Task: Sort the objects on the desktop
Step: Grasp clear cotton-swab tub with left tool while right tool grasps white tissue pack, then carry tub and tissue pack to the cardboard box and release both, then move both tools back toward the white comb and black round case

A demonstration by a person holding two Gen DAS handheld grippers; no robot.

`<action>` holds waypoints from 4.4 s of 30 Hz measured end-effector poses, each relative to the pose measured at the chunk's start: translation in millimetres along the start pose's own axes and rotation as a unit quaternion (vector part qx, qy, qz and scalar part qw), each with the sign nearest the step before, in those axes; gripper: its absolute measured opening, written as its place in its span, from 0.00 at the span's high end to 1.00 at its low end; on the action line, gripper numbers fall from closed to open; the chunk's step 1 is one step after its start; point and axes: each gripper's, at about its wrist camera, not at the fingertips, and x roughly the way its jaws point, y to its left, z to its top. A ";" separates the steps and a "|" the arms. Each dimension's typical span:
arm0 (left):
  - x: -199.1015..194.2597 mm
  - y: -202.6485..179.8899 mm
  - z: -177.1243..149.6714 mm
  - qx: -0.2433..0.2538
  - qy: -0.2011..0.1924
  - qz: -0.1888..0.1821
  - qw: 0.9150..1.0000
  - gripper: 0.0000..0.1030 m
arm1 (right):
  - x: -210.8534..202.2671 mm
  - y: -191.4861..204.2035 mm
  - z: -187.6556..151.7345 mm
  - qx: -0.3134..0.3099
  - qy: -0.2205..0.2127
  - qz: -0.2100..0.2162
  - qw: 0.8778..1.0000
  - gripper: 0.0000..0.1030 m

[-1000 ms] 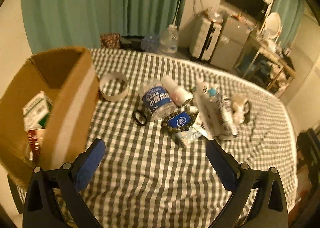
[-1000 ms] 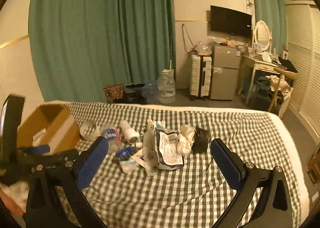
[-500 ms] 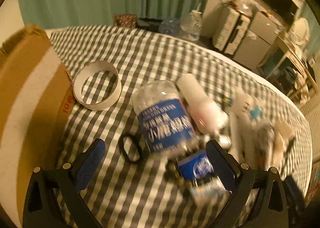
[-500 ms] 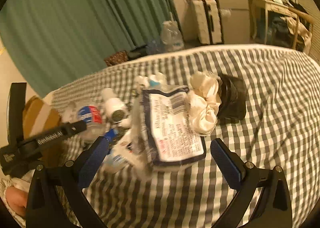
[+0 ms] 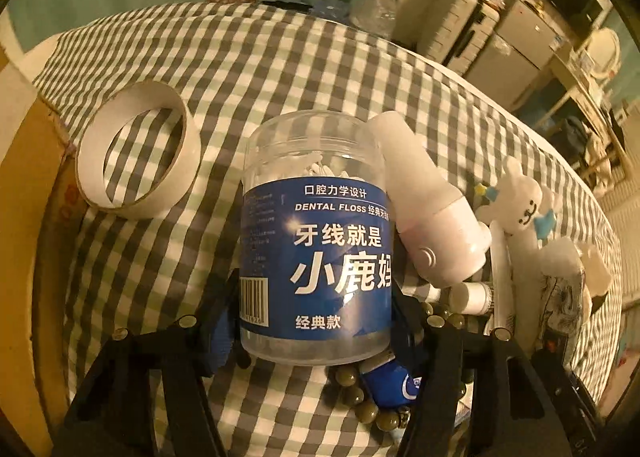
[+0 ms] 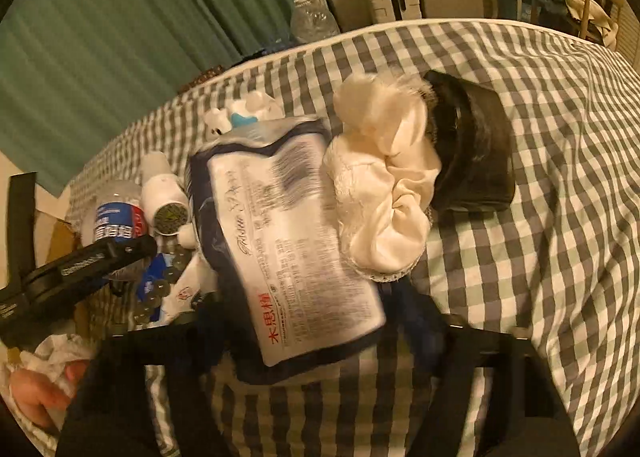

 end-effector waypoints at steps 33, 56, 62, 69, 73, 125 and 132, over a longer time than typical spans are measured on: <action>-110.2 52.2 -66.9 0.016 -0.059 -0.066 0.996 0.17 | -147.8 38.1 -61.9 -0.080 -0.117 -0.084 0.986 0.70; -167.1 39.0 -33.7 0.057 -0.116 -0.134 0.982 0.39 | -163.1 97.8 -57.2 -0.098 -0.115 -0.034 0.988 0.70; -249.6 76.1 -6.8 0.104 -0.166 -0.134 0.971 0.39 | -190.4 174.9 -55.6 -0.131 -0.130 0.034 0.982 0.70; -277.9 180.1 0.4 0.075 -0.170 -0.031 0.982 0.38 | -164.7 275.7 -58.7 -0.168 -0.089 0.114 0.975 0.70; -259.6 229.6 -4.6 0.048 -0.153 -0.013 0.987 0.38 | -126.5 327.4 -66.6 -0.188 -0.052 0.128 0.972 0.70; -107.2 -45.6 -112.3 0.193 -0.030 -0.108 0.975 0.02 | -141.2 7.1 -8.4 0.039 -0.143 -0.141 0.979 0.28; -74.1 -79.8 -117.1 0.220 -0.029 -0.096 0.970 0.14 | -97.3 -29.3 4.6 0.057 -0.123 -0.119 0.984 0.28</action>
